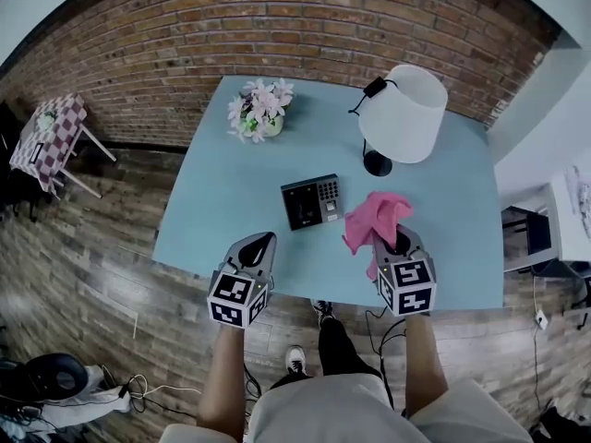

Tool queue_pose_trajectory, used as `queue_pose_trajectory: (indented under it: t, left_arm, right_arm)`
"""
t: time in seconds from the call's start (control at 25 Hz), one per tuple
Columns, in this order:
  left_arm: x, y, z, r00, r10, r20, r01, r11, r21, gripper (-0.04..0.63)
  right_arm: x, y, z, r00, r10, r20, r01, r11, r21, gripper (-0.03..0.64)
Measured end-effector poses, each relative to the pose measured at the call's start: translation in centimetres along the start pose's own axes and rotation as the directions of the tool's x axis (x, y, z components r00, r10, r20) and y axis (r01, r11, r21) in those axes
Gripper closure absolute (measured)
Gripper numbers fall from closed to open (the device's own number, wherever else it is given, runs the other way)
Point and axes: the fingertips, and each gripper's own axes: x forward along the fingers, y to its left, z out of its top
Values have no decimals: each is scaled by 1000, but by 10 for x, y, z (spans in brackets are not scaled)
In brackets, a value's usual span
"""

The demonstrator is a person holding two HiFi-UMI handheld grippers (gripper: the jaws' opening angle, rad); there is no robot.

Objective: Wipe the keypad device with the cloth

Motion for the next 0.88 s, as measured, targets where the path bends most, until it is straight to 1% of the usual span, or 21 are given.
queue_pose_trajectory:
  t: [0.16,0.44,0.72,0.88]
  left_arm:
    - [-24,-10,13,999,37,12,-38,999,37,584]
    - [-79,-32,29,998,53,46,-57,995,76,584]
    - [-140,-56,42,991,79,103,-93,986,137,588]
    - [-176,-73,56,986,68,151,-89,986,141,591]
  right_arm:
    - [-26,17,14,998,25,58,-26,1000,15,560]
    - [-82,50,33,990,47,135,-50,999,15,560]
    - [-150,84,46,976,33,215,-38,999,18,560]
    - [-188,103,57,965,25,261,-25,1000,-4,561]
